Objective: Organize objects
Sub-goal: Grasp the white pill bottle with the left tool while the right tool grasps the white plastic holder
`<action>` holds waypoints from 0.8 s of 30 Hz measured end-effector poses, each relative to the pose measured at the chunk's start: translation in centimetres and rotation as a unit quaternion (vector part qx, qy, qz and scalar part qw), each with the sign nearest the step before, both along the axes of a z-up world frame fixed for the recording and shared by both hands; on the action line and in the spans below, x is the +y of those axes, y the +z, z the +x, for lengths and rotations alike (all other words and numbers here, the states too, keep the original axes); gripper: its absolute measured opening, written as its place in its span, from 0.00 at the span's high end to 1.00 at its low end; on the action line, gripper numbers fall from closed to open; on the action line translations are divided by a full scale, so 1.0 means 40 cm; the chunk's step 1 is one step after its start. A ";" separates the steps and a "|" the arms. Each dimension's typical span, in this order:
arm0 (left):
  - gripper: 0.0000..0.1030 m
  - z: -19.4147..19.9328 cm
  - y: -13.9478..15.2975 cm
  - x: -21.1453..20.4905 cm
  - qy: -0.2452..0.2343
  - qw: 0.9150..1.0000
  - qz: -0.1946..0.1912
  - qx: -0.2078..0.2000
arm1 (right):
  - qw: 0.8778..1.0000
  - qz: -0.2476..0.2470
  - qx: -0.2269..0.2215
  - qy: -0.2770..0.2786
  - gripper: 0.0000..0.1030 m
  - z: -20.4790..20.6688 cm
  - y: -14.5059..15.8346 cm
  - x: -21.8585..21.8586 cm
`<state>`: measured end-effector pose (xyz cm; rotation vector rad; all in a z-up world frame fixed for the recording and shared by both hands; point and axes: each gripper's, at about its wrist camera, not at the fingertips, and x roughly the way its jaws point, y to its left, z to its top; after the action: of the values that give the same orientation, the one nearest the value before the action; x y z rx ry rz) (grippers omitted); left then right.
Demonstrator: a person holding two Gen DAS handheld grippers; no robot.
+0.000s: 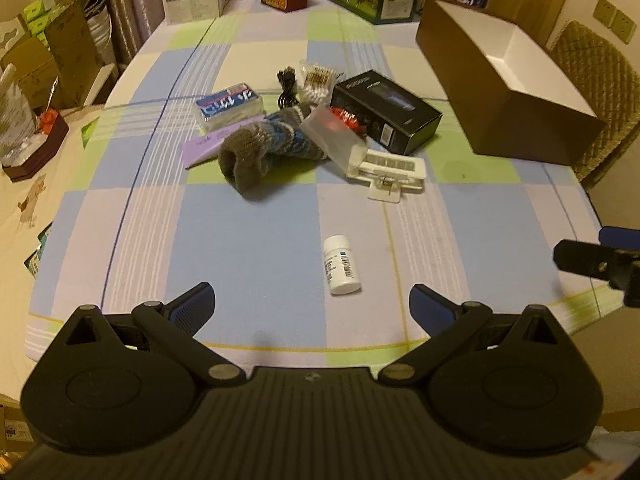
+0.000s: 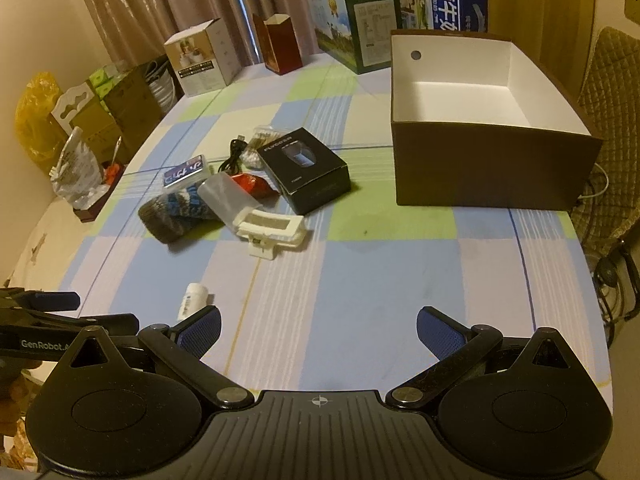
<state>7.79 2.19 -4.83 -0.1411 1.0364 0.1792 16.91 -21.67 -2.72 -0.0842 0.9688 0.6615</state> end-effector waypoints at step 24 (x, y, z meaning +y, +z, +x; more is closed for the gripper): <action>0.40 0.172 -0.177 -0.032 0.025 0.998 0.003 0.063 | 0.998 -0.013 0.030 0.048 0.02 0.216 -0.060 -0.004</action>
<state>14.66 0.90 -11.92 -0.1517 1.1587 0.2393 25.54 -21.85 -5.10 -0.1341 1.0363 0.7433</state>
